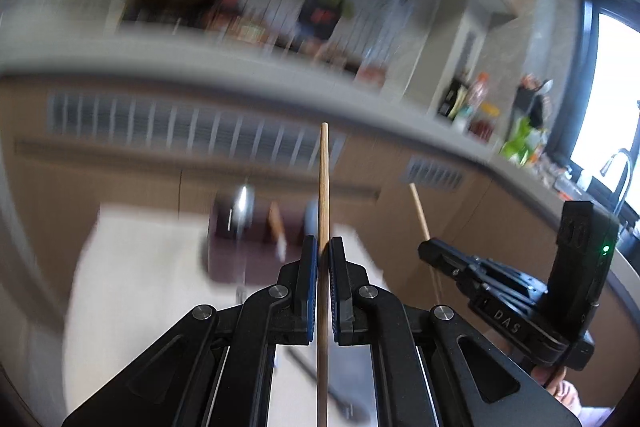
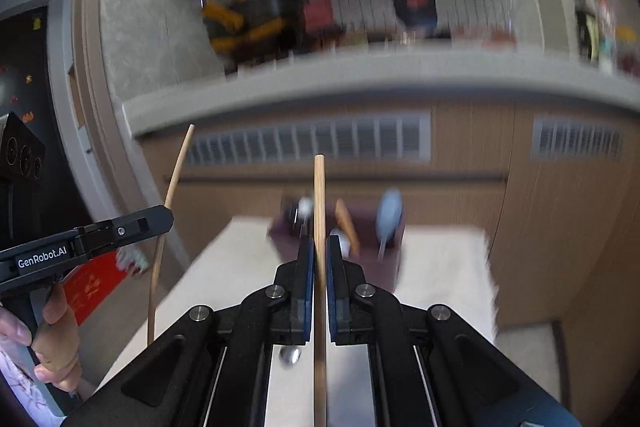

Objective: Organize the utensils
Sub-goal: 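Lift both chopsticks and lower them into the maroon caddy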

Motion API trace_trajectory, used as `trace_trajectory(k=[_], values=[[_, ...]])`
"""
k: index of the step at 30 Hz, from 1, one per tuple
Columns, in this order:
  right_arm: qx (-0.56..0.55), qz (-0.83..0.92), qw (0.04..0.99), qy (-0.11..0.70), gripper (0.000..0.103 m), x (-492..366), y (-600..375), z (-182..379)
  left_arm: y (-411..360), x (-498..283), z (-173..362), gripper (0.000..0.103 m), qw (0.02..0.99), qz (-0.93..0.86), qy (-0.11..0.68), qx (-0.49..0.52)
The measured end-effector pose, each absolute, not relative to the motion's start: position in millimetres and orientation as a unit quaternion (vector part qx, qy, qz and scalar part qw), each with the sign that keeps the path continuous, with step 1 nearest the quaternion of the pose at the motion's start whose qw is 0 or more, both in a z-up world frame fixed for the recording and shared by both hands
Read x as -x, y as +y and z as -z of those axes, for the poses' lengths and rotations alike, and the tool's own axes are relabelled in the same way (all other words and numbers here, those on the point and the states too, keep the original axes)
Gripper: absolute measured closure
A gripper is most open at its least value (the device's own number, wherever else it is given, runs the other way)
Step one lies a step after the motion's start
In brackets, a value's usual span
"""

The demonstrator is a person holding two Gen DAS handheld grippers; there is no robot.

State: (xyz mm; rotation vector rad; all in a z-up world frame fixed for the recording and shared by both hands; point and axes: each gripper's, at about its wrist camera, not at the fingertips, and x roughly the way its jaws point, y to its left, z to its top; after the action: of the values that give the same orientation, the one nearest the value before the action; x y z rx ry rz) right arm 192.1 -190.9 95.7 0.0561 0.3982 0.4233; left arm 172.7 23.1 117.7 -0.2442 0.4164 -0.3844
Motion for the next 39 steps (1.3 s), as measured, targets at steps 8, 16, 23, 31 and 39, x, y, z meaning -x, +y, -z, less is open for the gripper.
trace_trajectory(k=[8, 16, 23, 31, 39], values=[[-0.031, -0.198, 0.979, 0.048, 0.097, -232.7, -193.6, -188.1, 17.9, -220.5, -199.4, 0.097, 0.975, 0.193, 0.062, 0.090], [-0.031, -0.189, 0.980, 0.053, 0.097, -290.8, -179.6, -171.2, 31.7, -286.2, -173.1, 0.097, 0.976, 0.181, 0.065, 0.106], [-0.038, -0.174, 0.981, 0.082, 0.097, -333.6, -172.8, -124.0, 32.7, -340.1, -112.5, 0.097, 0.974, 0.168, 0.096, 0.115], [-0.038, -0.164, 0.980, 0.107, 0.097, -365.1, -173.7, -82.3, 22.5, -374.0, -63.3, 0.097, 0.976, 0.157, 0.117, 0.100], [-0.043, -0.159, 0.975, 0.146, 0.097, -385.4, -172.0, -43.0, 22.8, -393.6, -25.3, 0.097, 0.973, 0.145, 0.155, 0.089]])
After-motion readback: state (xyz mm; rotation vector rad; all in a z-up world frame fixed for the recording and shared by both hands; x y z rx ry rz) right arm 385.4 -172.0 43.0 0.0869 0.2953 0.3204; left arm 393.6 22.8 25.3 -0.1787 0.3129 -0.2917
